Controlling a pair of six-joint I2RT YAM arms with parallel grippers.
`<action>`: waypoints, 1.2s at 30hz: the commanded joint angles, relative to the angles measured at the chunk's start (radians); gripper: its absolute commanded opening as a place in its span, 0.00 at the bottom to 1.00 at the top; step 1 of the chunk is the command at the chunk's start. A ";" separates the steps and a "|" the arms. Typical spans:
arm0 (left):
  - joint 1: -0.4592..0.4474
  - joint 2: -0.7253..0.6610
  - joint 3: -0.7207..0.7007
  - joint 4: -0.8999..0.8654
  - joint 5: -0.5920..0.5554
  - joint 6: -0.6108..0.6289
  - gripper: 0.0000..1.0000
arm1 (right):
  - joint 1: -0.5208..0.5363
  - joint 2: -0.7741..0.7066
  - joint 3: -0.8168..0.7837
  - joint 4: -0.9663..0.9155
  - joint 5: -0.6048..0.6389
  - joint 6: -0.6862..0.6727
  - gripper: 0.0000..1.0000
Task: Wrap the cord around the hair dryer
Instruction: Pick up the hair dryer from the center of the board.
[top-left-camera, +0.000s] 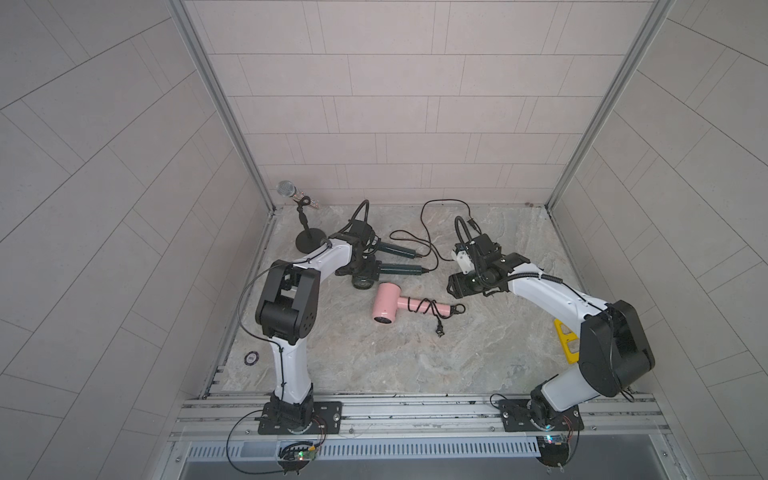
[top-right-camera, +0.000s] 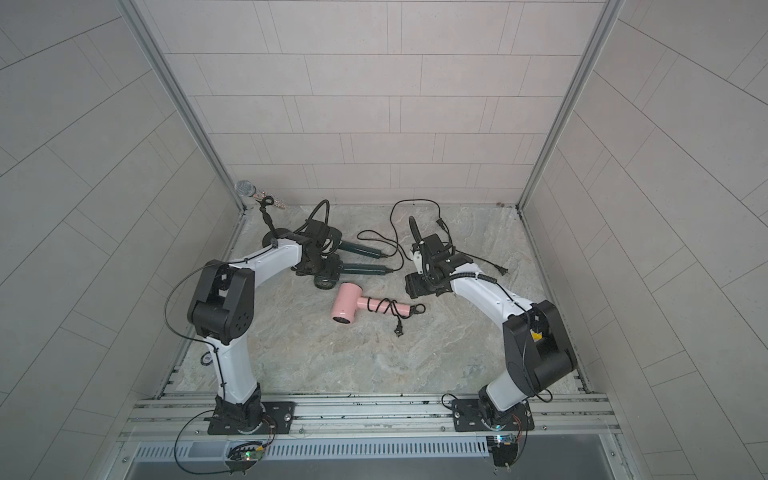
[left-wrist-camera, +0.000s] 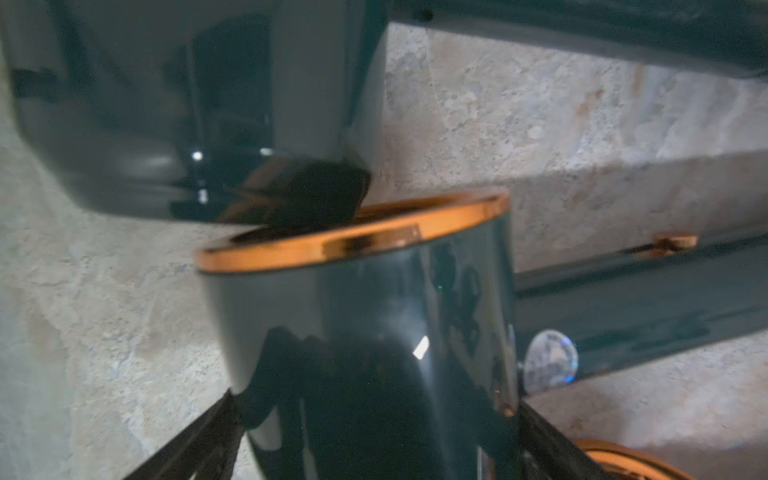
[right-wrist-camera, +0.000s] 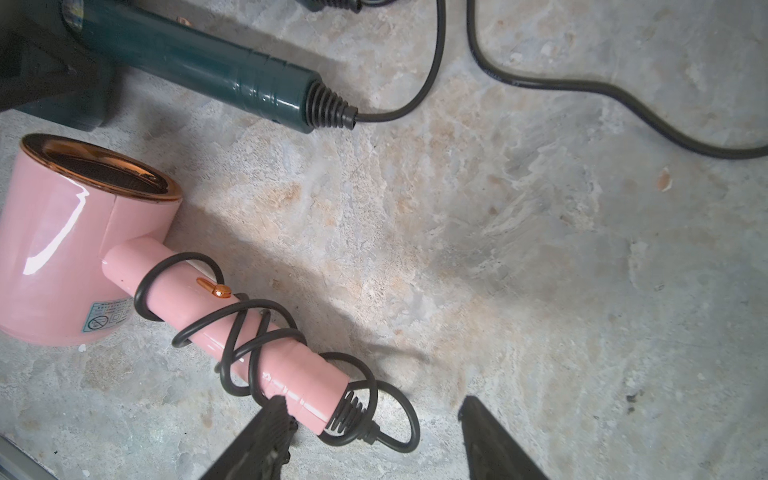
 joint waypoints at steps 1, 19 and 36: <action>-0.006 0.043 0.045 -0.022 -0.016 0.025 1.00 | -0.004 -0.022 -0.012 0.000 0.013 -0.012 0.68; -0.008 0.057 0.113 -0.069 -0.064 0.012 0.51 | -0.024 -0.054 -0.025 0.005 -0.017 -0.033 0.67; -0.016 -0.435 0.247 -0.296 0.019 0.053 0.00 | -0.192 -0.086 0.133 0.044 -0.211 -0.041 0.67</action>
